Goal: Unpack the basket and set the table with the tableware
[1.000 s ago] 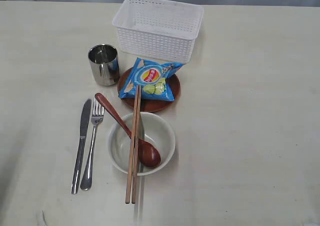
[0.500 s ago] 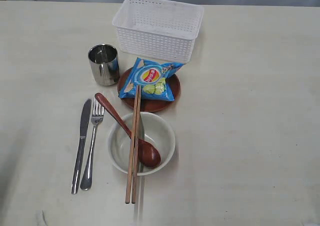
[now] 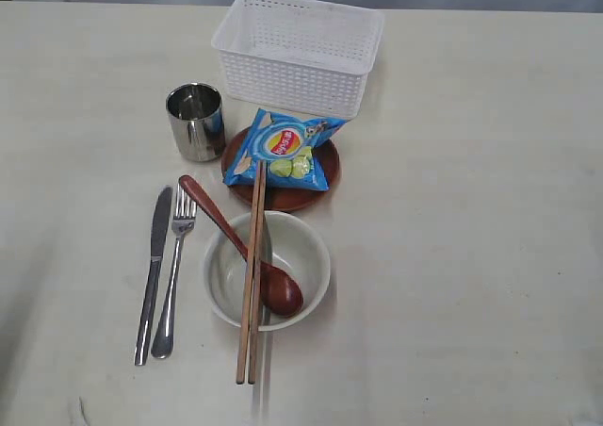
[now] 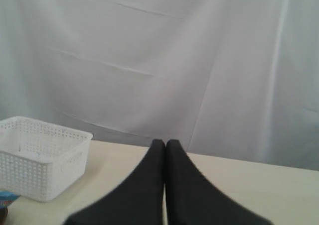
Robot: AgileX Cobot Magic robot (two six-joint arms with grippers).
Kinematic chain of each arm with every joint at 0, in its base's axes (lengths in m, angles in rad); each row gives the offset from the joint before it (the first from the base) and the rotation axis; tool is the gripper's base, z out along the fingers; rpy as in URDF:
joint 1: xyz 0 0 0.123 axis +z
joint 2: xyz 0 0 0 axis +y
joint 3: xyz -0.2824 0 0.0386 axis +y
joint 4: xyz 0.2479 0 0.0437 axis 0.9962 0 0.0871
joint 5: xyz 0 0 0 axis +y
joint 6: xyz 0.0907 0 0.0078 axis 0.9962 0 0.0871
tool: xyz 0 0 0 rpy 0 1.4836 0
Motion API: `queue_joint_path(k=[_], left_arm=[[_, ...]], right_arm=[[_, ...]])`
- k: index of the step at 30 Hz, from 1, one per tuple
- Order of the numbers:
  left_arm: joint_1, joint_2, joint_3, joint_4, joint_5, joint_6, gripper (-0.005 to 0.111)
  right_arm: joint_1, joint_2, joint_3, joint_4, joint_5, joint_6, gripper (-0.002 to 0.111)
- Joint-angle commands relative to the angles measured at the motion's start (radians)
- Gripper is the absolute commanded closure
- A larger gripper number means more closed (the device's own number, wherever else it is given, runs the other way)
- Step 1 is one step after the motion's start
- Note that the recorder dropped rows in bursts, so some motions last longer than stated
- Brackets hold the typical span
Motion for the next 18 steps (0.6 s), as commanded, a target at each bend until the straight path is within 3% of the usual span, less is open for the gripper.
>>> queue_joint_path(k=[1,18], left_arm=[[0.002,-0.003,0.002,-0.009,-0.007,0.000,0.107],[0.002,-0.003,0.002,-0.009,-0.007,0.000,0.107]], right_arm=[[-0.004,-0.004,0.066,-0.043,-0.026,-0.009,0.109],[-0.004,-0.004,0.066,-0.212,0.208,0.145,0.109]])
